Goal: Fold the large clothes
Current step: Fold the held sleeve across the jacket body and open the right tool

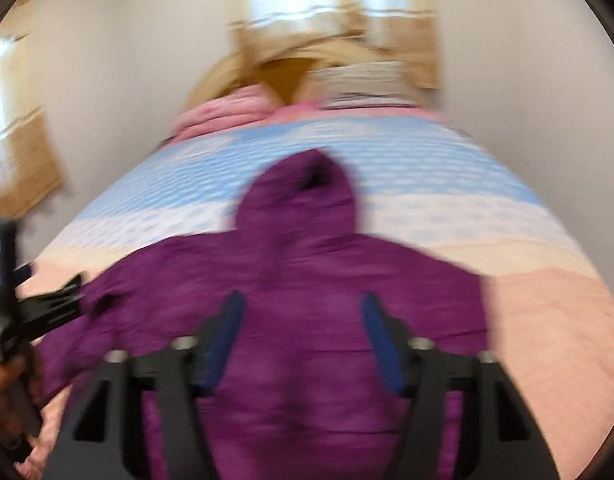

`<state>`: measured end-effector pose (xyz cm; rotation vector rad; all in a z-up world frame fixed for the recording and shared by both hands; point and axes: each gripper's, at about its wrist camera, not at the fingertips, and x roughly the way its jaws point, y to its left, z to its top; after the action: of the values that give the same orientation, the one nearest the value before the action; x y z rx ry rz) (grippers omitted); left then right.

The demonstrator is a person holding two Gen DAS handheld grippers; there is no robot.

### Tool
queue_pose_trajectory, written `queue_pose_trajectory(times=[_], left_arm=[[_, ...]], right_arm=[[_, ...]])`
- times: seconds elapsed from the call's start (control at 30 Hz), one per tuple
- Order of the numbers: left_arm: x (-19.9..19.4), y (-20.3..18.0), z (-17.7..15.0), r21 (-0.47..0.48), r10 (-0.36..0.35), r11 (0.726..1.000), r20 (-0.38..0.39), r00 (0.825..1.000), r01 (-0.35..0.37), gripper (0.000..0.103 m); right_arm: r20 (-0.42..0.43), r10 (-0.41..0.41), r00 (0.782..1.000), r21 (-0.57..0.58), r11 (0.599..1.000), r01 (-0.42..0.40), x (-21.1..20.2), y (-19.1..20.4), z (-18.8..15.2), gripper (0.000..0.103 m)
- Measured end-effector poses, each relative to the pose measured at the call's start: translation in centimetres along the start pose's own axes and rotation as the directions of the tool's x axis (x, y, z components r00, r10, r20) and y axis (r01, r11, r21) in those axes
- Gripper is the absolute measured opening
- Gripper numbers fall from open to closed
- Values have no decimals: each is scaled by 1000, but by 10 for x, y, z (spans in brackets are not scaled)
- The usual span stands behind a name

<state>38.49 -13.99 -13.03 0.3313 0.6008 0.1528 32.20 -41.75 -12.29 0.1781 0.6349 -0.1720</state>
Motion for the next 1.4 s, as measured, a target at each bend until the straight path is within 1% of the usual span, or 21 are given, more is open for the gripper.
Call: queue_pose_trajectory(times=[0.03, 0.13, 0.2, 0.23, 0.3, 0.33, 0.4, 0.5, 0.57, 0.73, 0.77, 0.8, 0.87, 0.9, 0.93, 1.0, 1.1, 1.17, 1.23, 1.3, 1.4], left_arm=[[-3, -18, 2, 18, -12, 1000, 9, 1000, 12, 102], [-2, -65, -3, 99, -1, 995, 36, 999, -3, 102], [9, -89, -14, 172, 47, 984, 52, 998, -55, 102], [21, -101, -22, 227, 96, 968, 53, 994, -105, 102], [42, -109, -35, 284, 151, 947, 25, 988, -152, 102], [51, -106, -39, 280, 157, 948, 7, 988, -153, 102], [56, -96, -36, 244, 132, 962, -21, 991, -123, 102], [59, -94, -39, 244, 119, 963, -18, 993, -111, 102], [63, -91, -39, 226, 102, 970, -33, 994, -92, 102], [58, -94, -39, 221, 103, 971, -30, 994, -94, 102], [55, -90, -36, 202, 93, 976, -35, 995, -85, 102], [47, -79, -30, 158, 71, 985, -36, 997, -65, 102], [30, -59, -22, 94, 42, 995, -13, 999, -41, 102], [22, -51, -19, 65, 29, 997, 6, 1000, -29, 102], [15, -45, -17, 44, 16, 999, 20, 1000, -17, 102], [13, -47, -17, 50, 13, 999, 21, 1000, -14, 102], [28, -64, -28, 105, 47, 993, -20, 999, -45, 102], [47, -77, -40, 153, 90, 985, -74, 993, -77, 102], [54, -81, -45, 156, 92, 985, -91, 992, -77, 102], [53, -82, -45, 159, 94, 984, -82, 992, -80, 102], [56, -83, -47, 161, 79, 985, -88, 993, -64, 102]], right_arm=[[-15, -47, 999, 51, 998, 48, 5, -27, 2, 38], [-43, -110, 993, 122, 986, 114, 21, -71, 2, 38], [-74, -124, 990, 134, 982, 133, 36, -86, -3, 38], [-102, -120, 988, 125, 983, 132, 47, -88, -8, 38], [-165, -83, 983, 94, 991, 100, 71, -84, -20, 38], [-182, -74, 981, 82, 993, 90, 78, -83, -24, 38], [-210, -70, 975, 39, 996, 80, 92, -73, -37, 38], [-206, -96, 974, 9, 995, 100, 101, -67, -40, 38], [-207, -104, 973, -2, 994, 106, 101, -68, -41, 38], [-203, -113, 973, -19, 994, 112, 103, -69, -47, 38], [-209, -117, 971, -29, 993, 114, 101, -67, -47, 38], [-213, -131, 968, -44, 991, 125, 97, -66, -42, 38], [-203, -156, 967, -31, 988, 153, 80, -66, -38, 40], [-183, -147, 972, -8, 989, 148, 67, -65, -33, 47], [-166, -136, 977, 8, 990, 139, 59, -62, -30, 61], [-130, -93, 987, 38, 994, 98, 40, -49, -23, 73], [-149, -32, 988, 13, 999, 34, 41, -19, -24, 72], [-168, -16, 986, -17, 1000, 13, 51, -3, -31, 68], [-202, -32, 979, -53, 998, 21, 67, 8, -43, 65], [-242, -46, 969, -63, 998, 32, 86, 11, -60, 63], [-211, -81, 974, -105, 993, 60, 93, 14, -68, 63]])
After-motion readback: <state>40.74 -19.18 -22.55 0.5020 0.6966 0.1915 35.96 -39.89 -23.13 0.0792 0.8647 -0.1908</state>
